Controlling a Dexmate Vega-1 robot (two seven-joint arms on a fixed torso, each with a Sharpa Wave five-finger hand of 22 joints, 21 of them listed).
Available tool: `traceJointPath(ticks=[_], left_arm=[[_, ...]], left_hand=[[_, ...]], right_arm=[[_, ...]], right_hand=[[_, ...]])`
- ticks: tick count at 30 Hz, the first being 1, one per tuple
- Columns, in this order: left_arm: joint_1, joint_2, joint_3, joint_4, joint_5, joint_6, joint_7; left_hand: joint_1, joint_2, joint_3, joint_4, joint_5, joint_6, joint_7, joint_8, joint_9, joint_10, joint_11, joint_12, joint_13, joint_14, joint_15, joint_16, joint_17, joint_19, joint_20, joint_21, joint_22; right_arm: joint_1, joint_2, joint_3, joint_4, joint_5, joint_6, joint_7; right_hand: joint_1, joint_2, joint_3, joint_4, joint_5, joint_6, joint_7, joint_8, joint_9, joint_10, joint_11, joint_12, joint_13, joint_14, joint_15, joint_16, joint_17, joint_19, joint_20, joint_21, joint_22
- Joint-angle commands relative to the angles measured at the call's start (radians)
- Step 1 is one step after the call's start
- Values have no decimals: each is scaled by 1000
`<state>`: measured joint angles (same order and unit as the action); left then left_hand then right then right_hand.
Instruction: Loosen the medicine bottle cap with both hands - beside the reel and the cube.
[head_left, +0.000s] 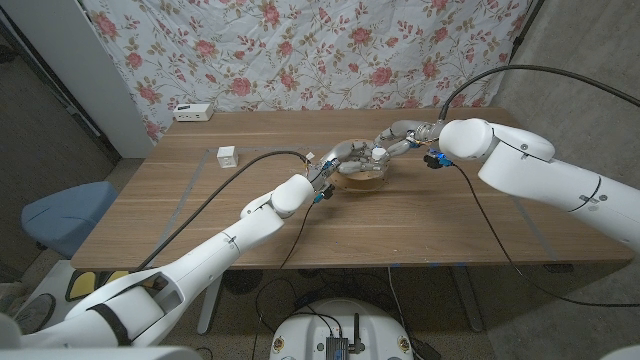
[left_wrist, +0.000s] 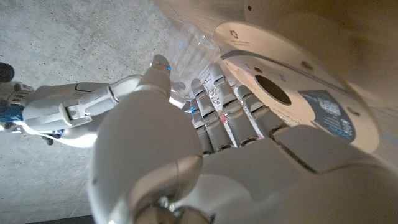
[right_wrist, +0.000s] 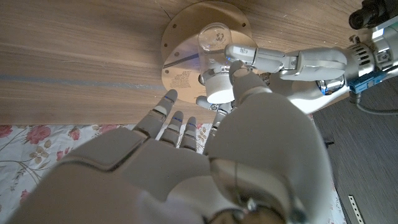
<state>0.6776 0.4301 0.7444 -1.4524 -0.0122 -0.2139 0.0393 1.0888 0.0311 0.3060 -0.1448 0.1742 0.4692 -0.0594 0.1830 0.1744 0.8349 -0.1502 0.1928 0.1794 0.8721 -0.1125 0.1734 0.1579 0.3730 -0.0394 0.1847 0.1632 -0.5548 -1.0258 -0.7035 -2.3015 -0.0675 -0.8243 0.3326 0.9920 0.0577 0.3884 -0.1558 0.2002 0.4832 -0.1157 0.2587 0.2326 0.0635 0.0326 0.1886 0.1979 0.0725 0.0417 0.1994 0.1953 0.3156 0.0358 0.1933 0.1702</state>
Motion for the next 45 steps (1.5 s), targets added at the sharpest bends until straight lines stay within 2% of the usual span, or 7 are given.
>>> traceJointPath(ticks=[1, 13, 20, 27, 32, 41, 45], left_arm=[[-3, -6, 2, 9, 3, -6, 3], [1, -4, 0, 2, 2, -3, 8], [-1, -8, 0, 8, -3, -9, 4], [-5, -8, 2, 10, 6, -13, 7], [-7, -9, 2, 13, 10, -15, 11], [-8, -15, 2, 21, 8, -22, 13], [-10, -16, 2, 22, 9, -25, 13]], left_hand=[[1, 4, 11, 2, 5, -14, -6, -6, 2, 9, -5, 3, 5, 10, -96, -2, 3, -3, -28, -1, 2], [-7, -4, 17, 1, 4, -87, -16, -16, 2, 14, -4, 3, 5, 9, -91, -2, 2, 0, -28, 0, 2], [-16, -10, 20, 3, 3, -157, -40, -19, 2, 16, -2, 2, 6, 8, -86, -2, 2, 1, -27, 1, 2], [-21, -13, 25, 3, 3, -205, -79, -18, 1, 21, 1, 2, 7, 12, -83, -1, 2, 0, -34, 0, 3], [-21, -17, 26, 1, 3, -221, -94, -16, 1, 25, 0, 3, 7, 11, -84, -2, 2, -2, -39, 0, 3], [-23, -26, 31, -2, 4, -302, -80, -21, 0, 24, 0, 1, 8, 12, -85, -1, 2, -7, -43, -1, 2], [-28, -32, 32, -1, 5, -351, -80, -23, 0, 25, -1, 1, 8, 12, -86, -2, 2, -7, -45, -1, 2]], right_arm=[[-2, -12, 10, -5, 29, 8, -8], [-11, -23, 17, -33, 27, -22, -35], [-9, -23, 13, -49, 21, -54, -50], [1, -21, -6, -64, -1, -94, -70], [37, -15, -48, -79, -35, -153, -62], [109, -10, -132, -93, -90, -233, -28], [166, -1, -203, -96, -137, -288, 3]], right_hand=[[-19, -8, -12, 7, -5, -14, 8, -7, -1, -3, 13, 1, 3, -2, 15, -3, 2, 0, 11, -2, 4], [-69, -24, -35, 23, -15, -29, 30, -16, 1, -8, 29, 4, 4, -7, 25, -1, 5, -4, 26, -1, 4], [-115, -34, -56, 39, -23, -14, 61, -11, 4, -6, 40, 7, 4, -7, 33, 3, 7, 0, 38, 2, 4], [-158, -38, -74, 55, -27, -11, 82, -10, 8, 1, 51, 11, 4, -2, 40, 7, 10, 6, 44, 4, 5], [-201, -48, -94, 69, -26, -13, 106, -11, 12, 8, 57, 14, 5, 6, 51, 11, 11, 12, 52, 6, 5], [-270, -82, -133, 85, -22, -30, 148, -16, 19, 8, 67, 14, 5, 10, 69, 12, 11, 11, 61, 5, 5], [-309, -90, -149, 99, -20, -35, 167, -18, 23, 8, 76, 14, 5, 13, 79, 13, 12, 13, 66, 6, 5]])
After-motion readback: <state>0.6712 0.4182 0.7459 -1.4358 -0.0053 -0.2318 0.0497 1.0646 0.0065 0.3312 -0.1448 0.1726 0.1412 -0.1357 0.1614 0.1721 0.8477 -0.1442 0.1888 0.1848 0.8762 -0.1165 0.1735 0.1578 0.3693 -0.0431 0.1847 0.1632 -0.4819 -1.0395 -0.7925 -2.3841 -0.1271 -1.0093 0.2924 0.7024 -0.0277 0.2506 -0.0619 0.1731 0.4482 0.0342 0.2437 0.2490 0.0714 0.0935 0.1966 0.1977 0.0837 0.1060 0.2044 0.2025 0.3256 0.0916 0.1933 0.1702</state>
